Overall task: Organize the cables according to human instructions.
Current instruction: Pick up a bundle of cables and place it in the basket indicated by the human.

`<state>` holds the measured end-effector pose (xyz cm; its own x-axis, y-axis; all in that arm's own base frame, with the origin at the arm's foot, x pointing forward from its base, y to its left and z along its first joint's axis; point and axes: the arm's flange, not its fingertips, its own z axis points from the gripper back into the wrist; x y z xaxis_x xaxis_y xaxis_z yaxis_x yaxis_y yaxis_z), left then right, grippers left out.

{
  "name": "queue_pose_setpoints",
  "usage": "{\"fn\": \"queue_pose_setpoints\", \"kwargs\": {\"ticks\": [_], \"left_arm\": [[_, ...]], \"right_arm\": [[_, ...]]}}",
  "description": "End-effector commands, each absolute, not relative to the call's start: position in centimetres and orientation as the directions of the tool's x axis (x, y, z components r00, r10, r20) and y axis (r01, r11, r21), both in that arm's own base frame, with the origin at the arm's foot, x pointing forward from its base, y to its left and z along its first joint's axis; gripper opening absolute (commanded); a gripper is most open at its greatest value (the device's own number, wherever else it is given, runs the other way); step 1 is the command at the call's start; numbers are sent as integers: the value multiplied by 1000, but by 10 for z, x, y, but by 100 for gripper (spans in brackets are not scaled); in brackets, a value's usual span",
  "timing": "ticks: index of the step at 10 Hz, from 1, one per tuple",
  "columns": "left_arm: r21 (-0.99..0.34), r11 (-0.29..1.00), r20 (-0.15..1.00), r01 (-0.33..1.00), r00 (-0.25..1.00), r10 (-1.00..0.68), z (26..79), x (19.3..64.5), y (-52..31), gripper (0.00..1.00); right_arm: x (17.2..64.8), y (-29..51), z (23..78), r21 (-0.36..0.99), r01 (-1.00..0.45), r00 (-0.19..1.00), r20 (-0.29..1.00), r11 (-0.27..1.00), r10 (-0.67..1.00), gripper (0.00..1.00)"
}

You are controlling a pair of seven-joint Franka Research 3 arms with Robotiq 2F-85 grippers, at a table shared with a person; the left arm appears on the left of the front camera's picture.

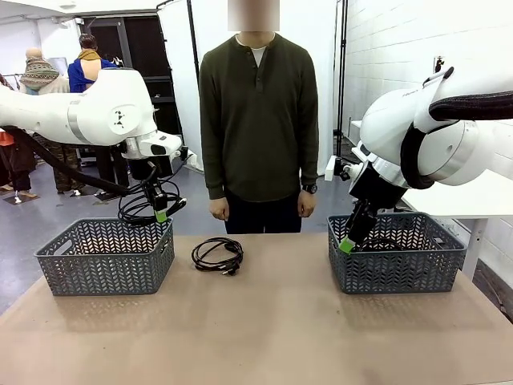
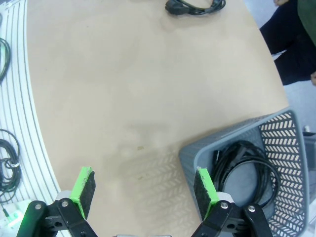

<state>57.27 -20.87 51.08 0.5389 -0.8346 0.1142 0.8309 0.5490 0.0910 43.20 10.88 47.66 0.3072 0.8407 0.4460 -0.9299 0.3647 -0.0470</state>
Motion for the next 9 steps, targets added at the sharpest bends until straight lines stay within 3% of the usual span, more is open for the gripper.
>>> {"fn": "queue_pose_setpoints", "kwargs": {"ticks": [1, 9], "left_arm": [[113, 483, 79, 868, 476, -876, 516, 579, -190, 0], [100, 242, 49, 965, 238, -970, 497, 574, -120, 0]], "right_arm": [[436, 110, 478, -48, -930, 310, 434, 365, 846, 100], [436, 110, 478, -48, -930, 310, 434, 365, 846, 100]]}}
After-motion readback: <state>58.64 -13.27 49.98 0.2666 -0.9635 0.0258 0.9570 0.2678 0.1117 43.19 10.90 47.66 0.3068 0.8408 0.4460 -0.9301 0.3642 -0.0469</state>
